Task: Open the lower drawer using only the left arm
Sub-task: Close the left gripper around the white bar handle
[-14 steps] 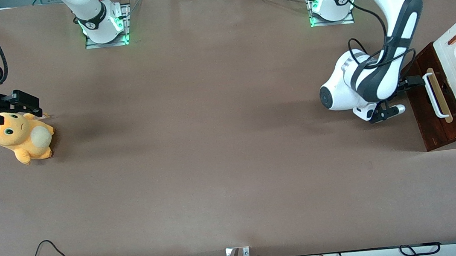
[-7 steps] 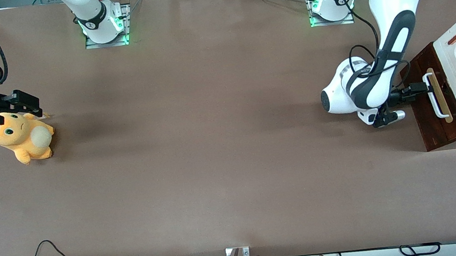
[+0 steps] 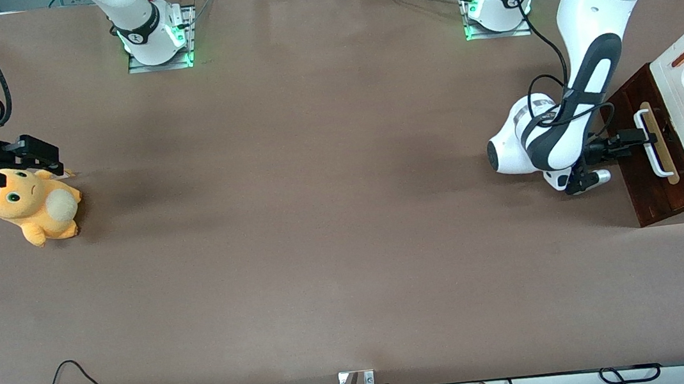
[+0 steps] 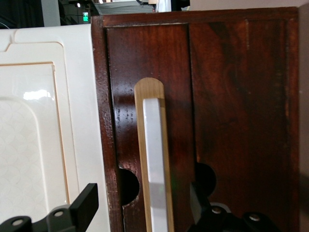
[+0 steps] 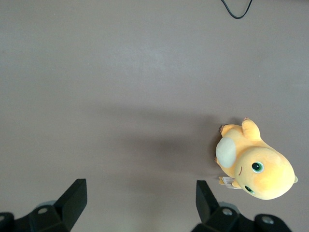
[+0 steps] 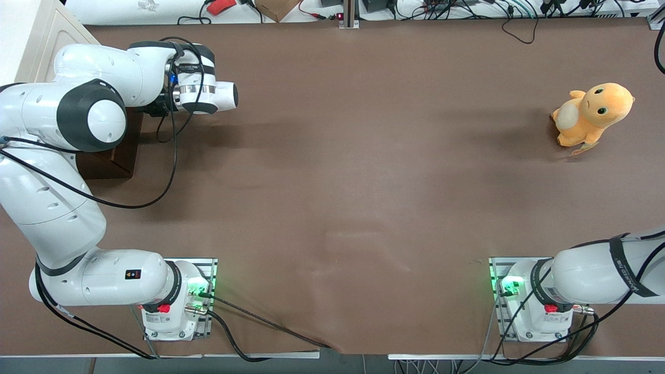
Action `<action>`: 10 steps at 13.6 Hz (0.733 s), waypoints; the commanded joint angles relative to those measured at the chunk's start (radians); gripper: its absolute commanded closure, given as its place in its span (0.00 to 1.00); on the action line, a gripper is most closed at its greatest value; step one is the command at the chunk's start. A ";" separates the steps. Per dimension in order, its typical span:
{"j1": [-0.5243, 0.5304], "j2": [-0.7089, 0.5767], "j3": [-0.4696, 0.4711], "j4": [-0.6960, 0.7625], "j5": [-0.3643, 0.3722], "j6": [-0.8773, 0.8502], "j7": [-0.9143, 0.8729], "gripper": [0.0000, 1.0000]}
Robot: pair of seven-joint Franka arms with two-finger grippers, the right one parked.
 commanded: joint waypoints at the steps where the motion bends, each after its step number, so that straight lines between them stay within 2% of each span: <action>1: -0.003 0.038 0.008 0.012 0.034 -0.040 -0.052 0.22; 2: -0.008 0.047 0.021 0.012 0.044 -0.043 -0.060 0.22; 3: -0.009 0.053 0.024 0.012 0.050 -0.045 -0.071 0.27; 4: -0.011 0.061 0.025 0.012 0.050 -0.054 -0.080 0.38; 5: -0.012 0.066 0.025 0.012 0.050 -0.063 -0.094 0.44; 10: -0.012 0.070 0.033 0.007 0.064 -0.072 -0.105 0.46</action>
